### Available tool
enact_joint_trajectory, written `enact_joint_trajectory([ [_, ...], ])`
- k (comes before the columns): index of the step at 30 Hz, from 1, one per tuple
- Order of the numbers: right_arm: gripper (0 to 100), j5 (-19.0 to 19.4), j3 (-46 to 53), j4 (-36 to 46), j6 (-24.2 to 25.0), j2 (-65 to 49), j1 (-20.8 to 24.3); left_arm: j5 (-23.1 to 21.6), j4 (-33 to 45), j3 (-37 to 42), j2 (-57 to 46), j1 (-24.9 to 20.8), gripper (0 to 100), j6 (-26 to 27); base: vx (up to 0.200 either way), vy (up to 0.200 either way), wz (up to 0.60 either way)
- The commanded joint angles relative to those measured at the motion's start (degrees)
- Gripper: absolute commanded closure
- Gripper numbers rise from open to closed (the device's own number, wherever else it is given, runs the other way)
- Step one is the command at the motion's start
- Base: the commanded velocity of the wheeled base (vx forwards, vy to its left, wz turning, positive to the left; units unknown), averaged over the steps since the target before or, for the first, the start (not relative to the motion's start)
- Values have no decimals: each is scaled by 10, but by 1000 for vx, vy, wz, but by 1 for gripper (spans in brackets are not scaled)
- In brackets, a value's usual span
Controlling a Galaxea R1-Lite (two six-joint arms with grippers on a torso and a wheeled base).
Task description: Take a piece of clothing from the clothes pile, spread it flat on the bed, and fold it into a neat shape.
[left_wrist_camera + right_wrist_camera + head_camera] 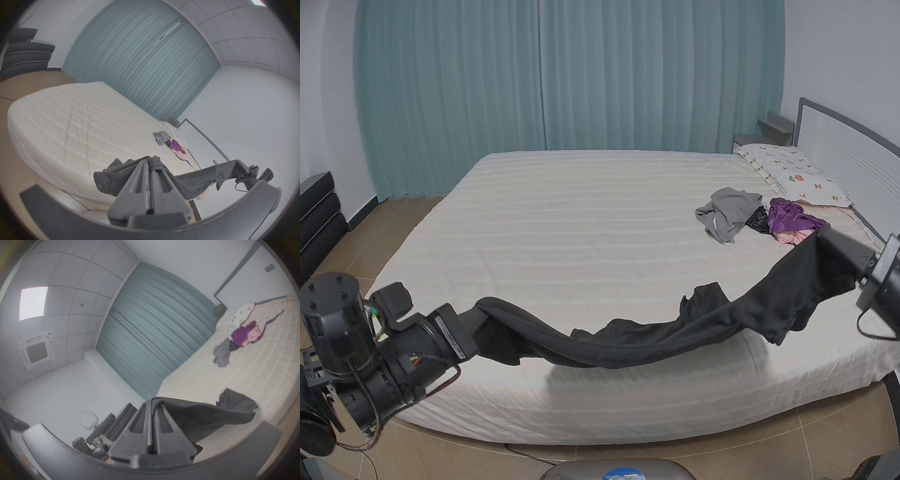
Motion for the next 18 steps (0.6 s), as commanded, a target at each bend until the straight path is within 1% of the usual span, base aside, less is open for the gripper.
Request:
enact_joint_trajectory([
  [1, 100, 8, -113, 80, -20, -70, -36, 2, 94, -101, -70, 10, 100, 13, 0, 0, 0],
  [2, 100, 12, -136, 81, -20, -44, -54, -2, 105, -124, -66, 29, 100, 12, 0, 0, 0],
  [4, 100, 14, -151, 79, -21, -21, -65, -4, 105, -137, -55, 40, 100, 12, 0, 0, 0],
  [6, 100, 14, -184, 76, -23, 41, -90, -5, 103, -174, -9, 59, 100, 11, 0, 0, 0],
  [8, 100, 14, -197, 66, -31, 80, -96, -9, 103, -191, 22, 74, 100, 11, 0, 0, 0],
  [11, 100, 13, -210, 29, -49, 143, -99, -19, 99, -212, 74, 91, 100, 9, 200, 0, 0],
  [12, 100, 13, -216, 5, -56, 171, -101, -22, 95, -224, 95, 102, 100, 9, 200, 0, 0],
  [16, 100, 6, -243, -73, -77, 266, -119, -26, 62, -257, 160, 125, 100, 9, 200, 0, 0],
  [18, 100, 6, -258, -98, -84, 302, -127, -28, 48, -272, 189, 132, 100, 9, 200, 0, 0],
])
